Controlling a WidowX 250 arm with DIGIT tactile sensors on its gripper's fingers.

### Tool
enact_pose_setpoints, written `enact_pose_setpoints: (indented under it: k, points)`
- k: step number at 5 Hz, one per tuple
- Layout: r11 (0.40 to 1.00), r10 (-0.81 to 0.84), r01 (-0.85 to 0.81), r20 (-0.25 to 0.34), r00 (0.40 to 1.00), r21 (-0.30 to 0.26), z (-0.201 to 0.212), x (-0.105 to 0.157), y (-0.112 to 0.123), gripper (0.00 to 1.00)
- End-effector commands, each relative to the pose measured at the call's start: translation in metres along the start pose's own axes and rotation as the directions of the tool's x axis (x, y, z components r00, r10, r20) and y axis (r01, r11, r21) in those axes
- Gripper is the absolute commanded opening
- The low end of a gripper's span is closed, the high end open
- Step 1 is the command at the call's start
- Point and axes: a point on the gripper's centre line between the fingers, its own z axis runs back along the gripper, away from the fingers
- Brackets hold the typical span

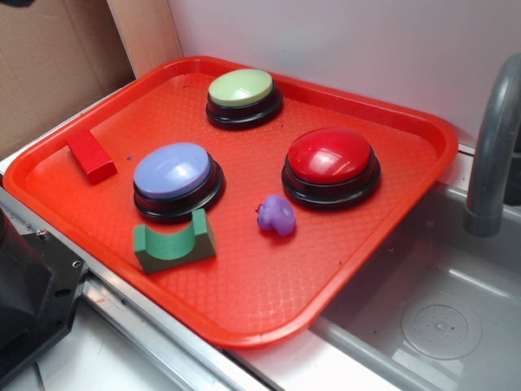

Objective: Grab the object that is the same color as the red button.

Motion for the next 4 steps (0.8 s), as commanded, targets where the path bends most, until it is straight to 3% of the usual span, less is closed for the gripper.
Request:
enact_pose_setpoints:
  k: [1, 3, 4]
  points:
    - [1.000, 0.000, 0.000, 0.000, 1.000, 0.000, 0.000, 0.000, 0.000, 1.00]
    - [0.954, 0.297, -0.297, 0.000, 0.955, -0.039, -0.025, 0.021, 0.043, 1.00]
    - [0.875, 0.483, -0.481, 0.038, 0.875, -0.043, -0.044, 0.027, 0.070, 1.00]
